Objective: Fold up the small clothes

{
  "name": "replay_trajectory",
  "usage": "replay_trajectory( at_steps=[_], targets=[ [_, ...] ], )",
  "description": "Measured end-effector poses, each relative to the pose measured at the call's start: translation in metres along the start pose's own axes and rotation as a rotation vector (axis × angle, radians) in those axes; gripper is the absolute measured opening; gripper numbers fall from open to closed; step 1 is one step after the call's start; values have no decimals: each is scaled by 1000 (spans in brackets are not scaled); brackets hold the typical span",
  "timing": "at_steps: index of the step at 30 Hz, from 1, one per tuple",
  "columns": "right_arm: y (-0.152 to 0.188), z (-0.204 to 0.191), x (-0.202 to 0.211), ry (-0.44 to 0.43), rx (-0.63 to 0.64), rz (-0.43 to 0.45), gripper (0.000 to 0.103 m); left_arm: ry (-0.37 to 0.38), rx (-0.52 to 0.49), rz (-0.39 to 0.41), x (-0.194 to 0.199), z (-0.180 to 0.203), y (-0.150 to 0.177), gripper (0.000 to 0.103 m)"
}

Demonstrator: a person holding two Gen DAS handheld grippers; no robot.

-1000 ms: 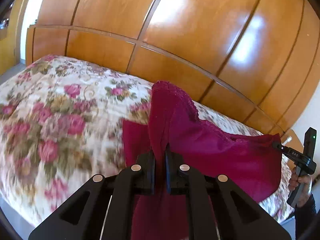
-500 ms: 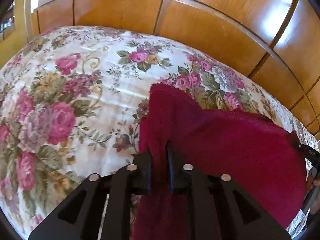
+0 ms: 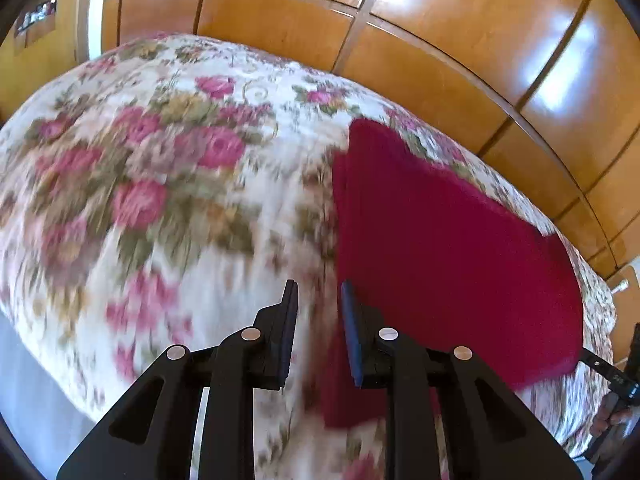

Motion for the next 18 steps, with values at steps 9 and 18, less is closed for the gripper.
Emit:
replay_trajectory(
  at_steps=[9, 18],
  targets=[
    [3, -8, 22, 85, 75, 56, 8, -222, -139, -24, -12, -4, 29, 21],
    [21, 19, 2, 200, 14, 9, 40, -119, -22, 1, 21, -31, 30, 21]
  ],
)
Point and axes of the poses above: each gripper's, at about its wrist camera, not at the fingertips, and x roughly against the way its jaws point, z to its right, y to its underside, the point moved 2 cm from there along -x, roughly the way its jaws point, and after that the axes turned 5 degrees about -y, right-handed, at the moved point
